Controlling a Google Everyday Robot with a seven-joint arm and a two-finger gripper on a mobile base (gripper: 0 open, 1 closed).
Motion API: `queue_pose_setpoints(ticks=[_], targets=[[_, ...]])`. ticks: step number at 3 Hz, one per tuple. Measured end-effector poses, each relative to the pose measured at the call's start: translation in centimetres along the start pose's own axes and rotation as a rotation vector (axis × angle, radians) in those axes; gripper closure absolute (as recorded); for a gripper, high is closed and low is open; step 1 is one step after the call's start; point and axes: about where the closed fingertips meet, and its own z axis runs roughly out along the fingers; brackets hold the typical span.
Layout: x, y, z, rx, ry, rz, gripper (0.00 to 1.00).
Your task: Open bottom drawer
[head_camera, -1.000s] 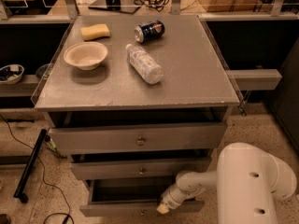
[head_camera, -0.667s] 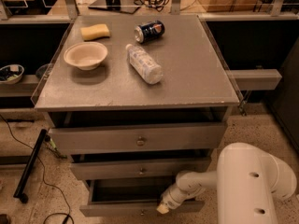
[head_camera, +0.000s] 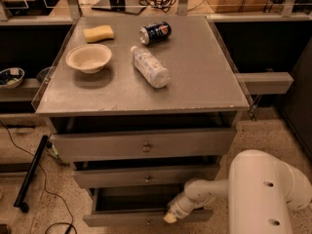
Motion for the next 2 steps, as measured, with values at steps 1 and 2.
queue_pose_setpoints(ticks=[1,2], targets=[[0.0,0.0,0.0,0.0,0.0,0.0,0.81],[0.0,0.0,0.0,0.0,0.0,0.0,0.5]])
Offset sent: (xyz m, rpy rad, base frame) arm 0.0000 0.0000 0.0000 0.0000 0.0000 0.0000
